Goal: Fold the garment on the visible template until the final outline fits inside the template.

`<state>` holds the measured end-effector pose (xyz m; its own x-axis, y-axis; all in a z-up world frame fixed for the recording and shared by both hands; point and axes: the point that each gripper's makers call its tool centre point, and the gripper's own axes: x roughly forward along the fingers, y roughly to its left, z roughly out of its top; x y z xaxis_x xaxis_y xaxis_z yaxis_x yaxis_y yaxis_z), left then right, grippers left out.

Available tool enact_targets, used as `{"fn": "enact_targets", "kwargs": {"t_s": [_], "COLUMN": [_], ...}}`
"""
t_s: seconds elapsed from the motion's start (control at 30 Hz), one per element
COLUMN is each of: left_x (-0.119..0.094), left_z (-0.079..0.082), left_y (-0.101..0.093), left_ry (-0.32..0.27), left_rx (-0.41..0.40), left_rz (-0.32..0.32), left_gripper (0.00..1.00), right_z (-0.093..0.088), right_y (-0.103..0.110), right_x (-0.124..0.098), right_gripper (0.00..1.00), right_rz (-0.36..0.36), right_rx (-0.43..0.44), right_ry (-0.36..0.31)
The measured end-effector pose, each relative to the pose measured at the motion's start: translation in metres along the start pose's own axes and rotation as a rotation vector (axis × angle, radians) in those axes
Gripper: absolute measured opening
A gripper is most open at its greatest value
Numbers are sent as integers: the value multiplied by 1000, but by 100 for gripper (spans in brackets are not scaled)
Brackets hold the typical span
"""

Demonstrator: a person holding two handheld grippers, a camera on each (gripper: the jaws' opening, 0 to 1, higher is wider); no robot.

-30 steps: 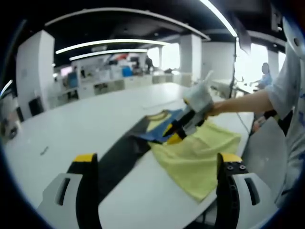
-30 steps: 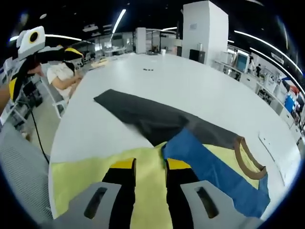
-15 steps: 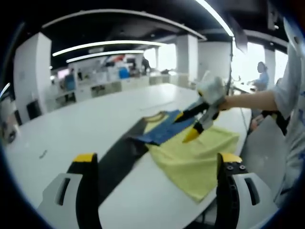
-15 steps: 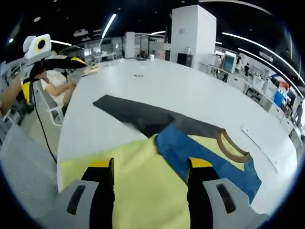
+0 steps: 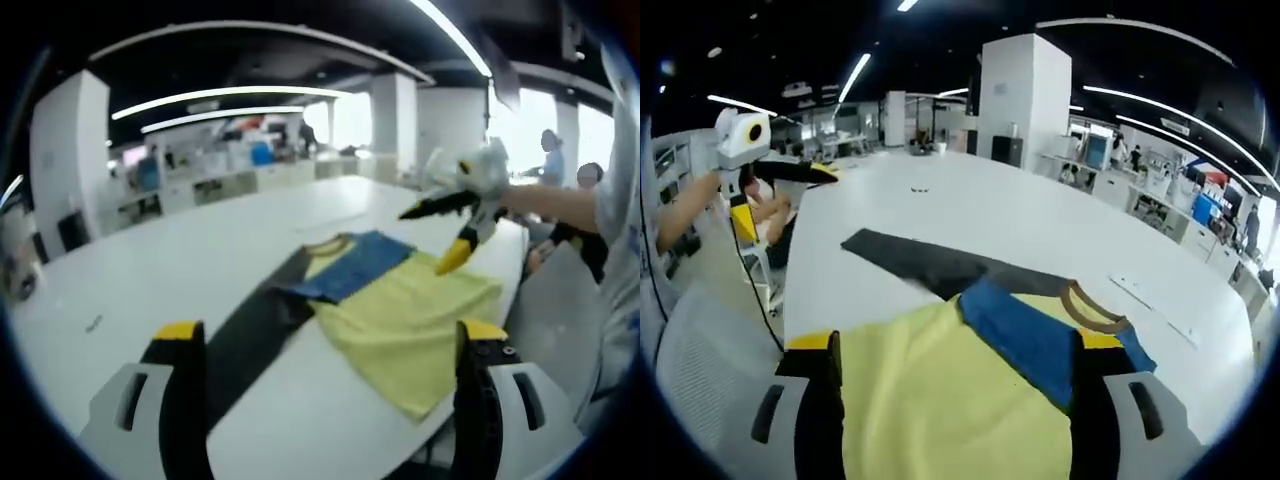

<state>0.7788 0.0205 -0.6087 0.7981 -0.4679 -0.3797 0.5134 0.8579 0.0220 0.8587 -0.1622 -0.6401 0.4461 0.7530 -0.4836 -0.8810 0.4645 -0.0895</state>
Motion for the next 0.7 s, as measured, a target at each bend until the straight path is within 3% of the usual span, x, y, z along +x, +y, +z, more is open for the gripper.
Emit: {"fn": "enact_targets", "kwargs": {"t_s": [0.2,0.43,0.7], "left_x": [-2,-2,-6], "left_z": [1,1,-4], "left_y": [1,-2,6], "left_ry": [0,5,16], "left_rx": [7,10,-5], "left_rz": [8,14,56], "left_gripper": [100,100,100], "right_z": [-1,-18,-30], "right_y": [-3,-10,-12], "right_x": [-21,-47,-94], "right_gripper": [100,100,100], "right_rz": [-41,-93,-159], "right_rx": [6,38,56], "right_ry": [-14,11,19]}}
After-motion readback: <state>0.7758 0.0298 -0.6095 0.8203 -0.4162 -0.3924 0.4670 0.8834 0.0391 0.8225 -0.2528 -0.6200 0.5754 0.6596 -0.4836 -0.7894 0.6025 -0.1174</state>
